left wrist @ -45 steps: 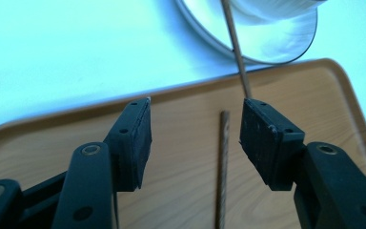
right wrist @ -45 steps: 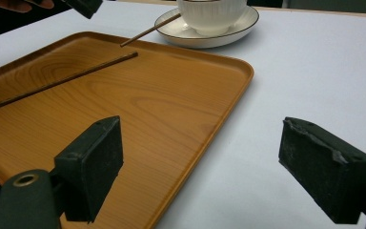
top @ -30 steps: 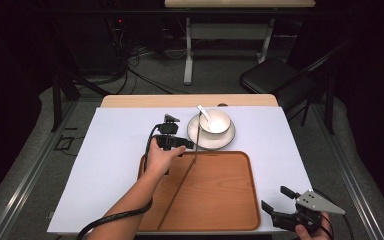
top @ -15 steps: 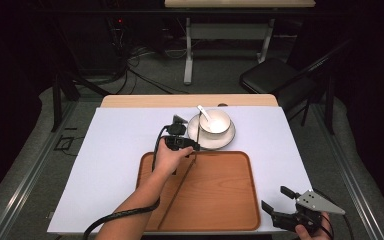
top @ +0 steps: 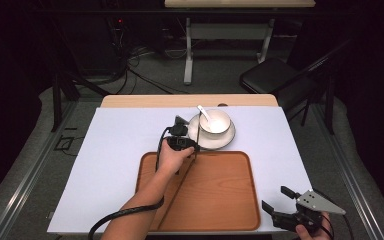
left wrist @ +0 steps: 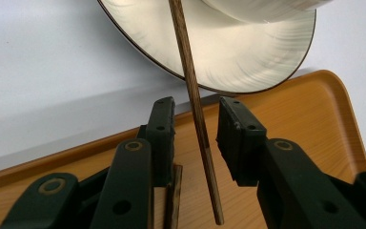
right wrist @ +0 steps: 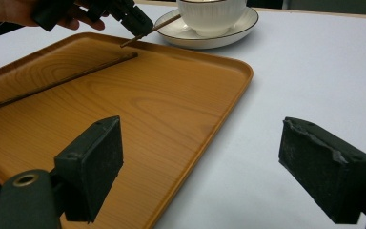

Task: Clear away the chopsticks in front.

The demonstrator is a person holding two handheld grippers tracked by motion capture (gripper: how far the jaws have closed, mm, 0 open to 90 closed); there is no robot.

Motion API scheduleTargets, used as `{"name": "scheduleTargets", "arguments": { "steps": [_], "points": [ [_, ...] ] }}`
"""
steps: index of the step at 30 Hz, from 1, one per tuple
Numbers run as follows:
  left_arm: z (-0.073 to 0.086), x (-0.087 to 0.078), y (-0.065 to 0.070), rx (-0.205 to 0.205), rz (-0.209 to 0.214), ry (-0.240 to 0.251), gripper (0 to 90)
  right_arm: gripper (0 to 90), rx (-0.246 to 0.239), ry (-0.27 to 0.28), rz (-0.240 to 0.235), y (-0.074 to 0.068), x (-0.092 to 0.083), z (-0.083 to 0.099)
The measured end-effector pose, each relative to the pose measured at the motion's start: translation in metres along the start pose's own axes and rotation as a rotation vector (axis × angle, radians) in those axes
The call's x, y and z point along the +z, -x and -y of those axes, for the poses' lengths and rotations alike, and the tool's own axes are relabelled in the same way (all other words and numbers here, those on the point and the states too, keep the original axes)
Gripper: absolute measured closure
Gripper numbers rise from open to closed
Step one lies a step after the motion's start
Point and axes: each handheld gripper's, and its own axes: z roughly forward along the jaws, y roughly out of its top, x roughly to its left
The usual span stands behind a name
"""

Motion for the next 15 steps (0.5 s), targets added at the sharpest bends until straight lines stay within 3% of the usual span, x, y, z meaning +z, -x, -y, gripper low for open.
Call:
{"name": "scheduleTargets", "arguments": {
  "steps": [4, 8, 15],
  "points": [
    [-0.0019, 0.0021, -0.0005, -0.04, 0.029, -0.012, 70.2, 14.7, -0.003, 0.001, 0.0, -0.0001, -0.0002, 0.0],
    [-0.0029, 0.0043, -0.0019, -0.052, 0.027, -0.026, 73.6, 14.7, -0.001, -0.002, -0.002, 0.0001, -0.0004, -0.0001],
    [-0.0048, 0.0068, -0.0082, -0.147, 0.091, -0.045, 78.9, 14.7, -0.002, -0.002, -0.003, 0.0001, -0.0005, -0.0001]
  ]
}}
